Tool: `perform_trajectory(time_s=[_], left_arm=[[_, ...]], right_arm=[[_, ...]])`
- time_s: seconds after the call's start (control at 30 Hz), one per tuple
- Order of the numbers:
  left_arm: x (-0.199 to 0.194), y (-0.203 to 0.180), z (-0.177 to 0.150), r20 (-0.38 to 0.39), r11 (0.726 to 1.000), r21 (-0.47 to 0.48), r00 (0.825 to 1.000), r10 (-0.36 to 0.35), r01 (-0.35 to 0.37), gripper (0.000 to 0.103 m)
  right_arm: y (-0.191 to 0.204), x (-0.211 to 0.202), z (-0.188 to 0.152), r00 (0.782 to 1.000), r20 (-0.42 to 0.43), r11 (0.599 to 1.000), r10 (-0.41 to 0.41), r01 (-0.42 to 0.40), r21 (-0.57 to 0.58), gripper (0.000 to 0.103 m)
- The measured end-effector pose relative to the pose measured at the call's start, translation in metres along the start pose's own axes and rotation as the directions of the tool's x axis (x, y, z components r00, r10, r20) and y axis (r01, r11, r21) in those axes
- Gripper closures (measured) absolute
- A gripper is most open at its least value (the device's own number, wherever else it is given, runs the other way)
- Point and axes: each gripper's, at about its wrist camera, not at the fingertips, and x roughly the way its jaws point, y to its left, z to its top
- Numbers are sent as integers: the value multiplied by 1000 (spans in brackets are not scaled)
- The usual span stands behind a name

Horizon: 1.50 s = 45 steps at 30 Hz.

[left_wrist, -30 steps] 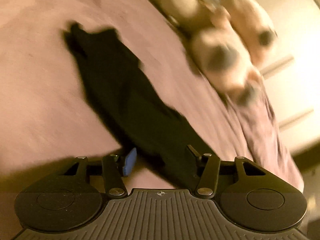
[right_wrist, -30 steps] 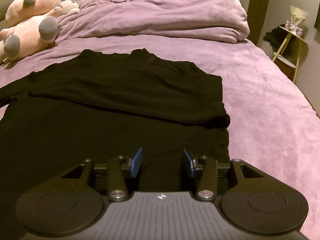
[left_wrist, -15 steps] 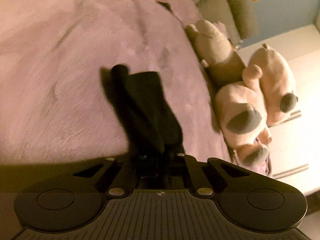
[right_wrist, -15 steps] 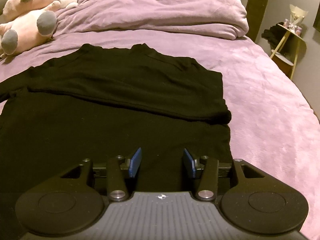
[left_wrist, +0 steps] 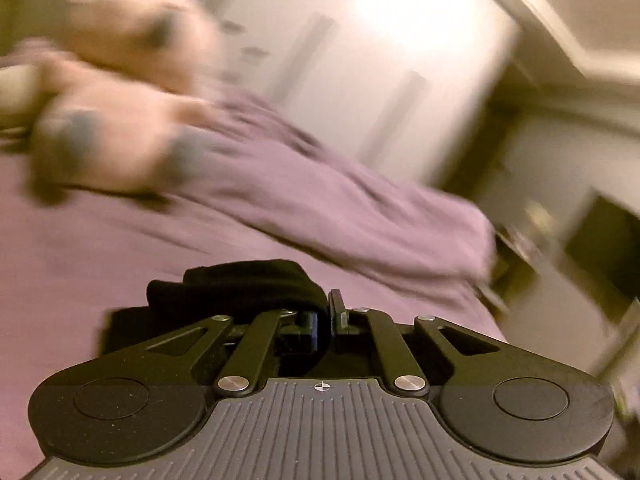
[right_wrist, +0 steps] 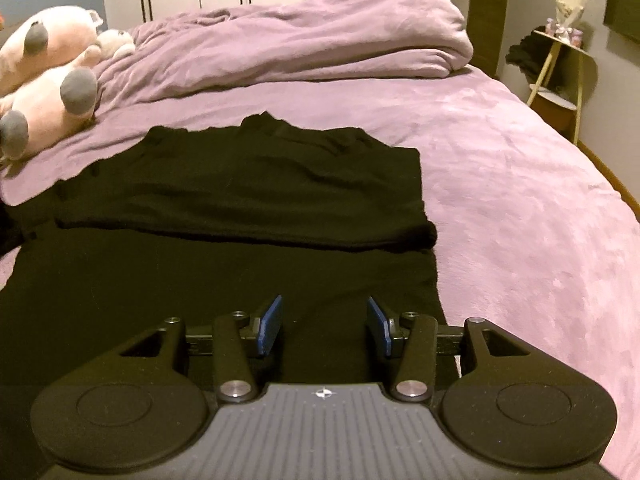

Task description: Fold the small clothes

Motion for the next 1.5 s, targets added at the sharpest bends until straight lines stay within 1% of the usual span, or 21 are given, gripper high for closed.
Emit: perform_trajectory(time_s=[0.03, 0.07, 0.1, 0.13, 0.2, 0.3, 0.37, 0.43, 0.53, 0.67, 0.73, 0.77, 0.87, 0.9, 1.03, 1.2, 1.3, 1.33, 1.4, 1.43, 1.5], left_arm=[[14, -18, -10, -34, 999, 29, 999, -25, 26, 80], [29, -33, -20, -81, 998, 52, 996, -40, 44, 58], [42, -46, -33, -141, 996, 73, 989, -46, 57, 50], [54, -57, -46, -200, 993, 93, 979, -49, 69, 46], [69, -67, -72, -294, 990, 124, 956, -27, 66, 46], [63, -58, -98, -338, 993, 108, 941, 1, 38, 45], [49, -45, -107, -336, 997, 73, 941, 30, -6, 43], [34, -30, -109, -316, 994, 69, 943, 102, -84, 39], [19, -3, -103, -287, 970, 63, 926, 244, -236, 38], [3, 28, -100, -256, 939, -63, 915, 311, -337, 37], [-1, 38, -98, -236, 931, -112, 919, 315, -347, 37], [-1, 43, -98, -239, 926, -123, 916, 322, -357, 37], [-4, 50, -99, -242, 917, -118, 907, 345, -380, 37], [-8, 50, -100, -240, 914, -108, 903, 357, -390, 37], [-12, 54, -104, -225, 908, -96, 897, 380, -408, 37], [-14, 61, -109, -240, 902, -127, 895, 376, -412, 37], [-12, 62, -109, -242, 901, -127, 894, 378, -415, 37], [-13, 62, -109, -243, 900, -129, 893, 378, -416, 37], [-12, 61, -108, -245, 898, -129, 891, 382, -421, 37], [-12, 60, -108, -246, 897, -128, 890, 384, -422, 37], [-13, 58, -106, -236, 902, -129, 896, 377, -413, 37]], right_arm=[[-2, -2, -1, 1000, 3, 1000, -1, 1, 5, 57], [-4, -3, -1, 1000, 7, 1000, -1, 1, 8, 57], [-6, -4, -1, 1000, 10, 1000, 0, 0, 11, 57], [-9, -5, -1, 1000, 10, 1000, -3, 3, 15, 57], [-15, -6, 0, 1000, 8, 999, -4, 4, 32, 57], [-20, -7, 2, 1000, 16, 999, 12, -13, 45, 57], [-19, -5, 5, 999, 17, 998, 40, -41, 43, 56], [-15, 1, 8, 997, 7, 995, 81, -81, 50, 56], [0, 12, 15, 990, -7, 989, 143, -143, 50, 56], [45, 21, 29, 974, 6, 973, 226, -226, -43, 55], [79, 23, 31, 968, 24, 955, 251, -243, -171, 52], [94, 23, 30, 963, 33, 938, 266, -251, -241, 50], [141, 24, 19, 958, 66, 864, 279, -220, -453, 47], [151, 25, 19, 958, 68, 853, 277, -213, -476, 47], [167, 22, 30, 952, 110, 872, 285, -210, -442, 47], [195, 23, 35, 940, 114, 843, 323, -231, -486, 48], [211, 31, 35, 950, 96, 833, 296, -207, -513, 49], [215, 39, 35, 959, 75, 829, 275, -197, -524, 52], [218, 52, 32, 969, 46, 826, 243, -182, -534, 78], [218, 58, 31, 974, 29, 822, 226, -174, -542, 97], [209, 56, 33, 971, 53, 839, 231, -172, -516, 97]])
